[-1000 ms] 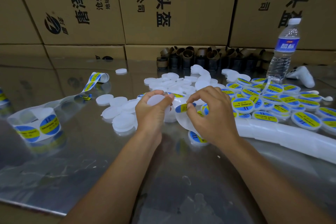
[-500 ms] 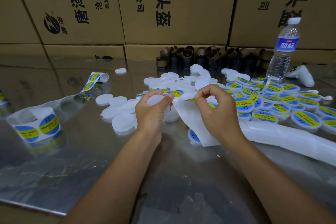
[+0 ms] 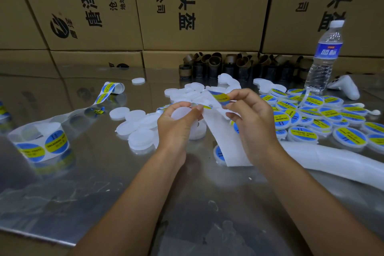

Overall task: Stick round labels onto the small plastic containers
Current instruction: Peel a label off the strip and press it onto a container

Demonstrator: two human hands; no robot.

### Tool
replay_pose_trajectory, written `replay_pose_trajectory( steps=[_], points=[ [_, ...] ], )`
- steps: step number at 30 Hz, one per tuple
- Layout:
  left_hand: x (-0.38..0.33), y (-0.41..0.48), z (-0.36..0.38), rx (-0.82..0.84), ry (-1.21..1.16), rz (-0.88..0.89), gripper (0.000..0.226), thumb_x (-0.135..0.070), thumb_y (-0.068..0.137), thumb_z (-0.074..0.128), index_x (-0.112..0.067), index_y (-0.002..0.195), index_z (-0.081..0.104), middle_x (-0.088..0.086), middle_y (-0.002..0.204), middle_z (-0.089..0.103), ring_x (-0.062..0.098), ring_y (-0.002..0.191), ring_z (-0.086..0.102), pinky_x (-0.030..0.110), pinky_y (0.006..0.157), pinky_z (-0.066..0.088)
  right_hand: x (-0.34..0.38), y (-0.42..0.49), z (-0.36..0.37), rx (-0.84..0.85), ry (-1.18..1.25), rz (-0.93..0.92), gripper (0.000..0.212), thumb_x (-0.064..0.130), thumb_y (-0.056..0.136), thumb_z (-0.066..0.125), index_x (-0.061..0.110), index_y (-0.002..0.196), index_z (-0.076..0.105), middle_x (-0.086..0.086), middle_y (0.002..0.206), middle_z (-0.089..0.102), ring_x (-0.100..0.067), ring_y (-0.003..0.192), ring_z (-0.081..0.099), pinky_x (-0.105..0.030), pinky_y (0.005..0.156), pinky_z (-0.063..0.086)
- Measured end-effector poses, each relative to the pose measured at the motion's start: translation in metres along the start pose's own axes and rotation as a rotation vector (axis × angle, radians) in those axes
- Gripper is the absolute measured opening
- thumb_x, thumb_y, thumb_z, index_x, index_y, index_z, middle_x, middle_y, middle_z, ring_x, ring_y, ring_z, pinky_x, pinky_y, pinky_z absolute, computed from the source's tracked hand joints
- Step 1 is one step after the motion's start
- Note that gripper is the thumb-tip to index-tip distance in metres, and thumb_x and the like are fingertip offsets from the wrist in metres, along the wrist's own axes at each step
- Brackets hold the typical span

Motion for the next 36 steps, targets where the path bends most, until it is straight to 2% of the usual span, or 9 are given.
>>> replay_pose_trajectory(
  steps=[2, 5, 7, 9, 11, 14, 18, 25, 36],
  points=[
    [-0.002, -0.002, 0.004, 0.061, -0.059, -0.008, 0.02, -0.013, 0.072, 0.081, -0.023, 0.079, 0.064, -0.01, 0.063, 0.07, 0.014, 0.066, 0.069, 0.031, 0.075, 0.053, -0.001, -0.001, 0.003, 0.075, 0.152, 0.07, 0.033, 0.005, 0.074, 0.055, 0.031, 0.06, 0.068, 0.011, 0.064, 0.058, -0.013, 0.069, 0.056, -0.022, 0.067, 0.043],
    [-0.003, -0.005, 0.012, 0.178, -0.143, -0.026, 0.014, -0.01, 0.079, 0.073, -0.019, 0.079, 0.062, -0.002, 0.07, 0.071, 0.014, 0.065, 0.069, 0.029, 0.071, 0.053, -0.001, -0.004, 0.01, 0.207, 0.373, 0.186, 0.041, -0.001, 0.085, 0.05, 0.028, 0.063, 0.069, 0.007, 0.068, 0.064, -0.009, 0.06, 0.059, -0.019, 0.06, 0.046],
    [-0.002, -0.006, 0.015, 0.254, -0.181, -0.035, 0.001, -0.014, 0.087, 0.065, -0.014, 0.086, 0.065, 0.002, 0.079, 0.071, 0.015, 0.071, 0.067, 0.03, 0.076, 0.051, -0.004, -0.005, 0.012, 0.225, 0.43, 0.247, 0.035, 0.001, 0.086, 0.05, 0.025, 0.068, 0.067, 0.001, 0.071, 0.066, -0.011, 0.058, 0.057, -0.019, 0.059, 0.045],
    [0.0, -0.005, 0.017, 0.312, -0.218, -0.095, 0.024, -0.025, 0.094, 0.054, -0.007, 0.105, 0.064, 0.008, 0.096, 0.068, 0.021, 0.085, 0.061, 0.037, 0.086, 0.045, -0.007, -0.006, 0.013, 0.206, 0.423, 0.271, 0.015, 0.007, 0.078, 0.058, 0.021, 0.075, 0.063, -0.001, 0.072, 0.064, -0.011, 0.057, 0.054, -0.02, 0.059, 0.042],
    [0.001, -0.006, 0.018, 0.35, -0.252, -0.17, 0.041, -0.037, 0.099, 0.041, -0.005, 0.116, 0.06, 0.012, 0.105, 0.066, 0.024, 0.093, 0.06, 0.036, 0.088, 0.046, -0.008, -0.005, 0.013, 0.184, 0.386, 0.268, 0.012, 0.017, 0.066, 0.064, 0.02, 0.076, 0.06, 0.001, 0.068, 0.063, -0.01, 0.054, 0.051, -0.019, 0.057, 0.041],
    [-0.001, -0.007, 0.019, 0.388, -0.354, -0.256, 0.053, -0.046, 0.1, 0.028, -0.006, 0.111, 0.061, 0.013, 0.1, 0.068, 0.022, 0.087, 0.064, 0.03, 0.075, 0.053, -0.01, -0.005, 0.013, 0.166, 0.336, 0.258, 0.014, 0.019, 0.062, 0.067, 0.02, 0.074, 0.06, -0.002, 0.067, 0.059, -0.008, 0.049, 0.044, -0.015, 0.049, 0.04],
    [-0.001, -0.007, 0.02, 0.426, -0.41, -0.279, 0.061, -0.052, 0.099, 0.02, -0.006, 0.109, 0.059, 0.015, 0.098, 0.067, 0.021, 0.085, 0.065, 0.029, 0.075, 0.052, -0.01, -0.008, 0.015, 0.197, 0.233, 0.238, 0.017, 0.019, 0.06, 0.07, 0.016, 0.074, 0.06, 0.004, 0.057, 0.061, -0.006, 0.042, 0.039, -0.013, 0.042, 0.034],
    [-0.002, -0.005, 0.022, 0.484, -0.474, -0.271, 0.06, -0.054, 0.098, 0.018, -0.007, 0.1, 0.056, 0.013, 0.083, 0.073, 0.022, 0.075, 0.071, 0.028, 0.069, 0.057, -0.015, -0.009, 0.014, 0.17, 0.083, 0.255, 0.015, 0.002, 0.076, 0.072, 0.012, 0.071, 0.061, 0.006, 0.048, 0.056, -0.005, 0.036, 0.038, -0.012, 0.041, 0.036],
    [-0.002, -0.006, 0.023, 0.492, -0.481, -0.259, 0.058, -0.053, 0.098, 0.024, -0.006, 0.098, 0.057, 0.014, 0.083, 0.073, 0.024, 0.078, 0.072, 0.03, 0.067, 0.059, -0.023, -0.008, 0.008, 0.034, -0.06, 0.265, 0.012, 0.01, 0.074, 0.076, 0.011, 0.075, 0.063, 0.007, 0.041, 0.052, -0.006, 0.034, 0.041, -0.013, 0.041, 0.036]
  ],
)
Point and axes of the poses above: each hand's wrist, its own y-axis towards the middle knuckle, its own z-axis out of the palm, x = y × z, the point moved 4 cm from there along y, towards the middle knuckle
